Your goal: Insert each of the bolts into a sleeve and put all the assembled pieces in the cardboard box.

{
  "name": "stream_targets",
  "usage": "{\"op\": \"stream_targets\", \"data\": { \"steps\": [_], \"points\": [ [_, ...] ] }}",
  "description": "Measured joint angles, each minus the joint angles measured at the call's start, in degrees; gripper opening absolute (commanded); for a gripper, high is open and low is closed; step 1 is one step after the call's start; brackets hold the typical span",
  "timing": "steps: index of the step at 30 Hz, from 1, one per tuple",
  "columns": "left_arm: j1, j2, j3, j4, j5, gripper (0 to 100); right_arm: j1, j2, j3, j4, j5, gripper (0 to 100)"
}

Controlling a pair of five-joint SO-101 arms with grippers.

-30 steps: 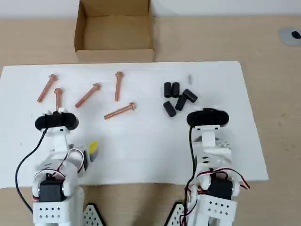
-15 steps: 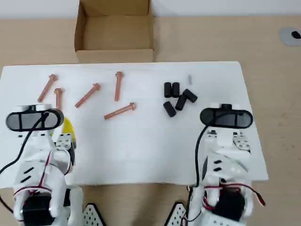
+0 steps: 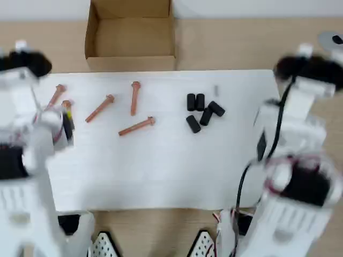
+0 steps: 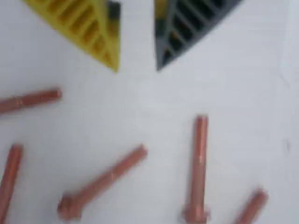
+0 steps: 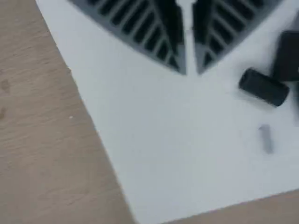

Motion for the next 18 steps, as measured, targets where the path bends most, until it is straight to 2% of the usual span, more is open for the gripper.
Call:
{"op": "stream_targets", "data": {
  "steps": [3,7,11,18],
  "points": [
    [-0.2,16.1,-10.8,4.2,0.4,6,-3.3,14.0,-14.8,8.8,1.2,1.2],
    [-0.4,32.9,-19.2,5.0,0.4,6,-7.7,29.8,-29.5,17.5,9.9,1.2],
    [-0.7,40.1,-21.5,5.1,-2.9,13,-11.5,38.1,-32.0,18.5,13.7,1.2],
    [-7.4,51.2,-24.8,5.1,-5.5,13,-14.0,43.3,-31.4,18.4,13.3,1.2]
  ]
}}
